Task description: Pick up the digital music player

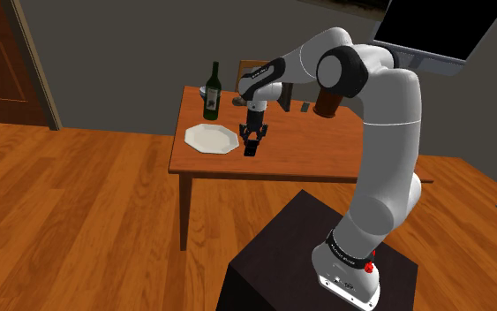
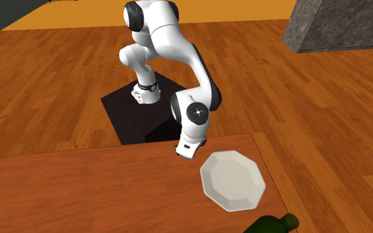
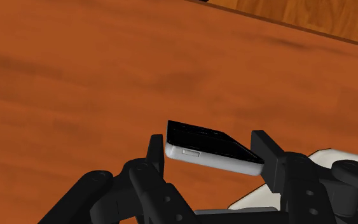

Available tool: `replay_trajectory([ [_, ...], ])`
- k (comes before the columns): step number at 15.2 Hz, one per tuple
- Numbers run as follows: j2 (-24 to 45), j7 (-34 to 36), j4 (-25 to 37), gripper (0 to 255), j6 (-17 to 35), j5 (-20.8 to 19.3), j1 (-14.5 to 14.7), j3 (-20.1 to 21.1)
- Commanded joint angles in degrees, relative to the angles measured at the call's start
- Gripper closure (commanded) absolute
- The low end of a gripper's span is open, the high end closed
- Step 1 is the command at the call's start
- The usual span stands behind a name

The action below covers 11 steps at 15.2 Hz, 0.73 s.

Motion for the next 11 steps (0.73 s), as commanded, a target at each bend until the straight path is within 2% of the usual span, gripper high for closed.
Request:
replay_trajectory([
  [1,0.1,0.0,0.0,255,0.0,0.0,0.0,0.0],
  [7,0.0,0.0,-0.2,255,0.1,0.0,0.1,0.0],
  [11,-1.8,0.4,0.4,255,-2.2,-0.5,0.2,-0.2],
])
